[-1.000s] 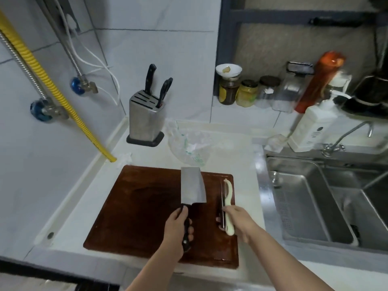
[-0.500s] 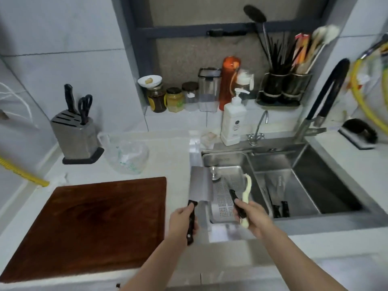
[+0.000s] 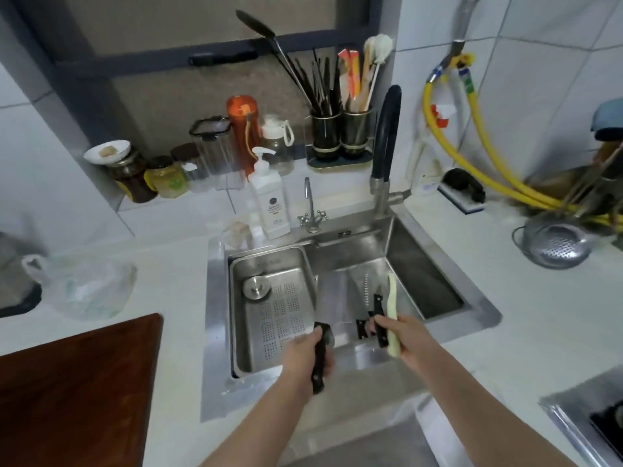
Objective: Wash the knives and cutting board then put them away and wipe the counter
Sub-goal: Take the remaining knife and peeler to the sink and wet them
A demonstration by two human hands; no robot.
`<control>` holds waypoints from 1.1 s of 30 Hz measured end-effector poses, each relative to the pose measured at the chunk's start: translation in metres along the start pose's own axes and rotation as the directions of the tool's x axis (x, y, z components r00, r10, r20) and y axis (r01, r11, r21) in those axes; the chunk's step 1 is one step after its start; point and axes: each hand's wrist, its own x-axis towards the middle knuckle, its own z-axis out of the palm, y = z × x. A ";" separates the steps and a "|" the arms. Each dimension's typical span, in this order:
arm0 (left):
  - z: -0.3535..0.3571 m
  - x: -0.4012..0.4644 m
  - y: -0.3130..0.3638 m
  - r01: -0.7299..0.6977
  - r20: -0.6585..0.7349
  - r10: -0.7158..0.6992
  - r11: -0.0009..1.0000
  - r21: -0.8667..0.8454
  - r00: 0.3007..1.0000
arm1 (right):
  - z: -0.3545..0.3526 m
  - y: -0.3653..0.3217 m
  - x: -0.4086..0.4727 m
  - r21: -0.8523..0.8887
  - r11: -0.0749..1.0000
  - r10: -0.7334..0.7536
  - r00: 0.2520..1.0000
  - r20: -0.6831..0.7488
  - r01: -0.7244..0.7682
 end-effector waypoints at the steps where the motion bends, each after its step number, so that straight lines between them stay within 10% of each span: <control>1: 0.008 0.005 0.002 0.005 0.010 -0.005 1.000 0.025 1.000 | -0.006 -0.003 0.005 -0.001 1.000 0.006 1.000 -0.026 -0.006; 33: 0.135 0.243 -0.011 0.354 0.044 -0.363 0.925 0.139 0.931 | -0.097 -0.027 0.237 -0.390 0.843 0.289 0.924 -0.251 -0.370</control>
